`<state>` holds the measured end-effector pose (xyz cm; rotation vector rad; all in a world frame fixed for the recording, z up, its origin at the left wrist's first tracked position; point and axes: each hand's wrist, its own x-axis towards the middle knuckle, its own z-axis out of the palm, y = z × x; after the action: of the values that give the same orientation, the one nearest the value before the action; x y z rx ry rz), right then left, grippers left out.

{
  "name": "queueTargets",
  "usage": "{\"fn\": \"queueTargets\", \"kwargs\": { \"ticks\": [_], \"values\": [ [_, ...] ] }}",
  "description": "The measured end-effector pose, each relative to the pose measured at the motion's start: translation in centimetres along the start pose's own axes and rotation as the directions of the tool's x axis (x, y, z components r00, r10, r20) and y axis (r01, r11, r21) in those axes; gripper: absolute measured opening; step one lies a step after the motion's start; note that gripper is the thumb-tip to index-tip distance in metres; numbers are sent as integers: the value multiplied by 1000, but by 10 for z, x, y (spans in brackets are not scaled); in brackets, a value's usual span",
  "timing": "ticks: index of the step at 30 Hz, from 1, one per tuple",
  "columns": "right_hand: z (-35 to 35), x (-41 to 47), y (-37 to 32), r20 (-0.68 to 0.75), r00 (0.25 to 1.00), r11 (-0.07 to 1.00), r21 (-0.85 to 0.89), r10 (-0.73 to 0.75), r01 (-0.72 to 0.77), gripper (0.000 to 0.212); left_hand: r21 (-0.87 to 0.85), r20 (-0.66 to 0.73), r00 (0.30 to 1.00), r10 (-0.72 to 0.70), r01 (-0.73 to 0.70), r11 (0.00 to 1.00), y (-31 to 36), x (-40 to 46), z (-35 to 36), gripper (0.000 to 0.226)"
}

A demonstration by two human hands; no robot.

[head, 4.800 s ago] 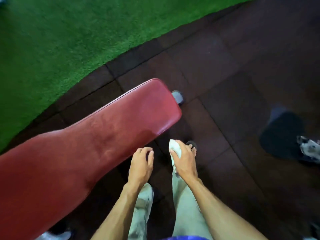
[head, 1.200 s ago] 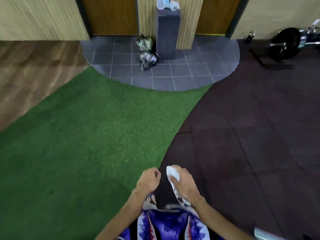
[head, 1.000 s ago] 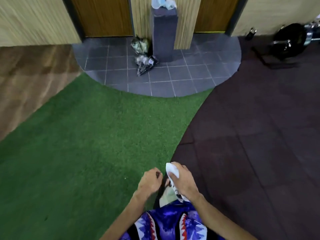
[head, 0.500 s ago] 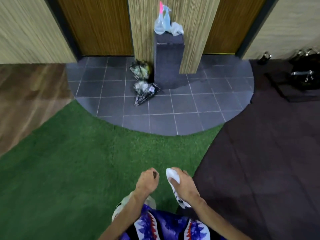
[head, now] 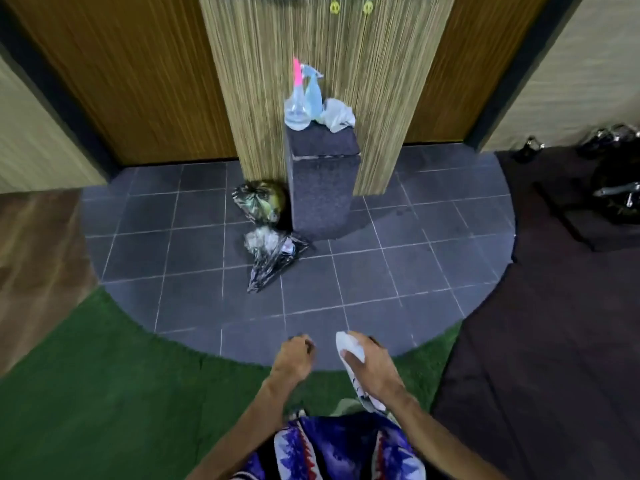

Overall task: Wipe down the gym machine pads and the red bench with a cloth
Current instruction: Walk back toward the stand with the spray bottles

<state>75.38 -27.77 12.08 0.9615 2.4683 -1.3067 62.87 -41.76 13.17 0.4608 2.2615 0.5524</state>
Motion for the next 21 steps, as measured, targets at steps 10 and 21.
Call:
{"fn": "queueTargets", "kwargs": {
  "ticks": [10,21],
  "values": [
    [-102,251,-60,43,998,999,-22,-46,47,39,-74,-54,997,-51,47,996,101,212,-102,28],
    [-206,468,-121,248,958,973,-143,-142,181,44,-224,-154,970,-190,153,963,183,392,-196,28]
  ]
}}
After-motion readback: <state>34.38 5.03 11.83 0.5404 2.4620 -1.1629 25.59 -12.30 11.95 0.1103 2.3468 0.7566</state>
